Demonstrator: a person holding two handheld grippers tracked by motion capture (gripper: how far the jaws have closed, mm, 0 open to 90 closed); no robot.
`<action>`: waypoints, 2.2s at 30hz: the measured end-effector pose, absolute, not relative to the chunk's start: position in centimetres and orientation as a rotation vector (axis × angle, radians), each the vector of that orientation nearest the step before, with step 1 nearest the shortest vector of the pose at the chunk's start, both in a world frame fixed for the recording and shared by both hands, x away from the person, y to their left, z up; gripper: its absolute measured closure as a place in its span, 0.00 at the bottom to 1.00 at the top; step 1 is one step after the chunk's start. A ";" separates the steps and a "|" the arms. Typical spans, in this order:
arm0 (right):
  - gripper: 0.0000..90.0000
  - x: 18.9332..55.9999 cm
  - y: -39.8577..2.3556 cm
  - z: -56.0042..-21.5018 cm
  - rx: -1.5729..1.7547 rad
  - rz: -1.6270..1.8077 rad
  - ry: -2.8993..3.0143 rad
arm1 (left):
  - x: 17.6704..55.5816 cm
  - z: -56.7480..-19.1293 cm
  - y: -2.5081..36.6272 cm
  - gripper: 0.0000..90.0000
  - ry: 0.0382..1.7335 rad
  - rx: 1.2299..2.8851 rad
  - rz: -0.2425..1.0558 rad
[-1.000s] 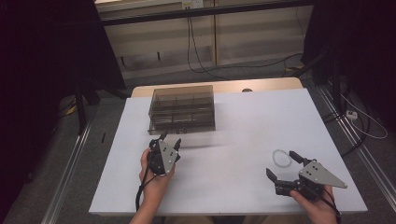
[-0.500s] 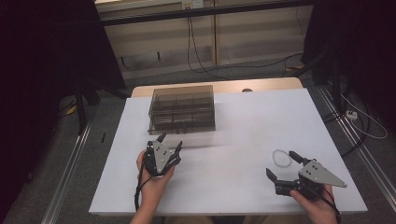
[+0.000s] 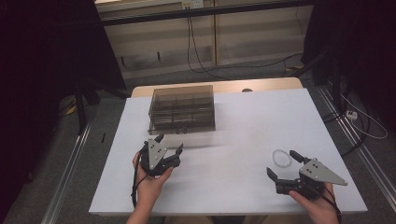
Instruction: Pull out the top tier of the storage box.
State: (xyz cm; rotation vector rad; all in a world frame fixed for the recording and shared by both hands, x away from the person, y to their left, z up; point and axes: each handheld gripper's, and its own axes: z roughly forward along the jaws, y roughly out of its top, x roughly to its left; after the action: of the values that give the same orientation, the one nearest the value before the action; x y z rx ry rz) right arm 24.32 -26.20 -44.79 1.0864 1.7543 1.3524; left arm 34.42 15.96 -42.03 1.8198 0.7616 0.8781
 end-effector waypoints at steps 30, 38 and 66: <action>0.16 26.9 -27.2 -43.8 1.225 1.233 1.850 | 34.3 -42.6 18.1 0.13 0.785 1.826 0.630; 0.21 27.7 -27.3 -43.8 1.254 1.220 1.873 | 34.5 -42.7 18.5 0.13 0.796 1.819 0.617; 0.23 27.8 -27.2 -44.8 1.297 1.247 1.962 | 35.8 -41.0 17.7 0.11 0.792 1.832 0.570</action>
State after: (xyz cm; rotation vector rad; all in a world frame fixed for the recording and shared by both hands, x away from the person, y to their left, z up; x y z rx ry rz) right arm 27.81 -27.23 -44.76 1.2965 1.9620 1.2472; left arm 35.77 17.69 -40.98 1.8316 0.7918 0.5698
